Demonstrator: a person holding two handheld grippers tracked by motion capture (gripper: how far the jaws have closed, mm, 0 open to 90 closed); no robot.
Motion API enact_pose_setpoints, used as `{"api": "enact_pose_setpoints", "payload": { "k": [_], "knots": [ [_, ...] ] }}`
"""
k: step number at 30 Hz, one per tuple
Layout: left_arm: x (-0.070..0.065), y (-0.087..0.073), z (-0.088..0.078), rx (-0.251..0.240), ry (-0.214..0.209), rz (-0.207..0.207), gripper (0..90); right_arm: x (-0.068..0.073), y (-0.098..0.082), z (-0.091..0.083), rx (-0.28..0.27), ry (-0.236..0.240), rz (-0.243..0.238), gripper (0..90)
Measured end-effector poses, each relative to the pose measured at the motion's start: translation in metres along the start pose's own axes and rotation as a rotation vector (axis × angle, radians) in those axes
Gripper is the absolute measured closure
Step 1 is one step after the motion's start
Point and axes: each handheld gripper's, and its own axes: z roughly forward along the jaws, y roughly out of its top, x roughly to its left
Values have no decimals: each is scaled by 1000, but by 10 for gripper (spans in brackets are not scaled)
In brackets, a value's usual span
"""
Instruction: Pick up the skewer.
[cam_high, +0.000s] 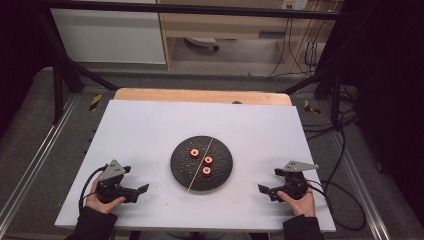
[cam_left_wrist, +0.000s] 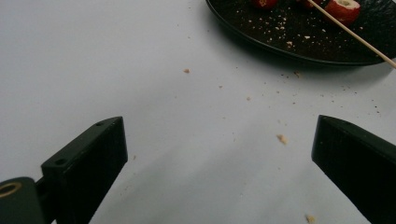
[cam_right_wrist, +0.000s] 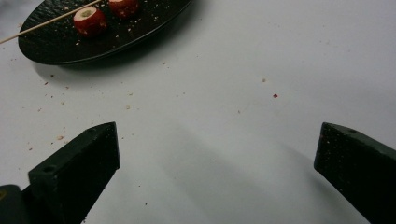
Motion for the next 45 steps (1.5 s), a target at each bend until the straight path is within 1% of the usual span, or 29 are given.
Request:
{"api": "enact_pose_setpoints", "payload": {
  "k": [15, 16, 20, 25, 31, 37, 40, 41, 45],
  "knots": [
    [-5, 4, 2, 11, -10, 1, 16, 0, 0, -1, -8, 1, -3, 8],
    [-5, 5, 3, 13, -10, -4, 16, 1, 0, -1, -7, 2, 2, 8],
    [-7, 6, 4, 13, -12, 1, 16, 0, 0, 0, -6, -1, -1, 7],
    [-11, 10, 6, 18, -14, 11, 16, 0, 0, -1, -8, -1, -1, 7],
    [-17, 15, 7, 22, -11, 10, 20, 0, 0, -1, -4, -4, 0, 7],
    [-23, 21, 8, 26, 0, 0, 27, 0, 0, -1, -8, -7, -2, 6],
    [-26, 25, 9, 26, 2, -6, 29, 1, 0, -2, -9, -7, 6, 6],
    [-27, 27, 10, 26, 5, -7, 30, 0, 0, -2, -10, -9, -1, 6],
    [-31, 34, 12, 29, 11, -22, 38, 0, 0, -2, -11, -5, 3, 6]
  ]
}}
